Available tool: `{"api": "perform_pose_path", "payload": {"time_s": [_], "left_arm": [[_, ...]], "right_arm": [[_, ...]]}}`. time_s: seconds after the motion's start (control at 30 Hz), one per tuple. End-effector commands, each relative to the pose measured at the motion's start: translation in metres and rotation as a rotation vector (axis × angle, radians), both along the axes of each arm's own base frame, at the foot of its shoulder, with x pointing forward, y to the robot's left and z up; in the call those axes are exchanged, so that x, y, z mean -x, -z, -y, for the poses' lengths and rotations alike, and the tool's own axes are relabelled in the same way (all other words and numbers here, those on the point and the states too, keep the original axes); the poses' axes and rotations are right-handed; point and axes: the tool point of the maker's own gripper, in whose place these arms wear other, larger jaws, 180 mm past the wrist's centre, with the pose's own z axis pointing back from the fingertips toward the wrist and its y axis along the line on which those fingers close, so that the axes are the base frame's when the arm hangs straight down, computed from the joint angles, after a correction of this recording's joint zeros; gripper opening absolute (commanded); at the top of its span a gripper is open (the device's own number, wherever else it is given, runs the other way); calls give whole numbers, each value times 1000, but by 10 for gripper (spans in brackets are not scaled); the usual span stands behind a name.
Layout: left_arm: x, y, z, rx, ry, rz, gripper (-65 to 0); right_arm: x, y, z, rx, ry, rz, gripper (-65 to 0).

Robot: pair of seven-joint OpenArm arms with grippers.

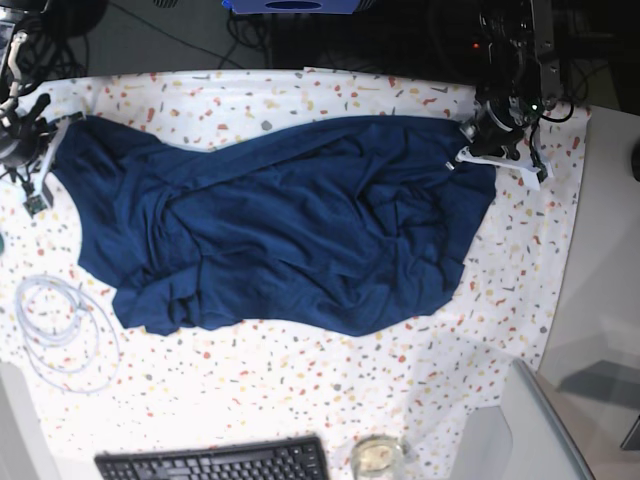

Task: Layout the t-shirt on the table in an organized manner, then fold the t-shirt properly
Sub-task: 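Hold the shirt edges with both grippers and adjust the left grip, then reach both grippers into the shirt body and grasp the fabric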

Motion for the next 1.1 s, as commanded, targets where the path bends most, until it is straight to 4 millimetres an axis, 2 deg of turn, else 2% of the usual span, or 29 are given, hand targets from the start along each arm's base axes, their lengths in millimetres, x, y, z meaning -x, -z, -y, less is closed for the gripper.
{"api": "perform_pose_path", "payload": {"time_s": [0.0, 0.2, 0.3, 0.63, 0.77, 0.83, 1.07], "left_arm": [[-3, -7, -4, -16, -6, 23, -650], [3, -14, -12, -38, -82, 10, -650], [-1, -28, -11, -47, -71, 47, -650], [20, -52, -8, -75, -45, 74, -650], [24, -52, -8, -77, -43, 69, -650], [26, -49, -8, -76, -45, 60, -650], [40, -44, -9, -77, -46, 27, -650]], "right_arm": [[-9, -10, 6, 15, -3, 34, -642], [-9, -10, 6, 15, -3, 34, -642], [-9, -10, 6, 15, -3, 34, -642], [-10, -10, 3, 8, -4, 39, -642], [-11, -8, -5, -11, -4, 46, -642], [-18, -8, -15, -16, -36, 48, -642], [-25, 3, -64, -56, -186, 19, -642]]}}
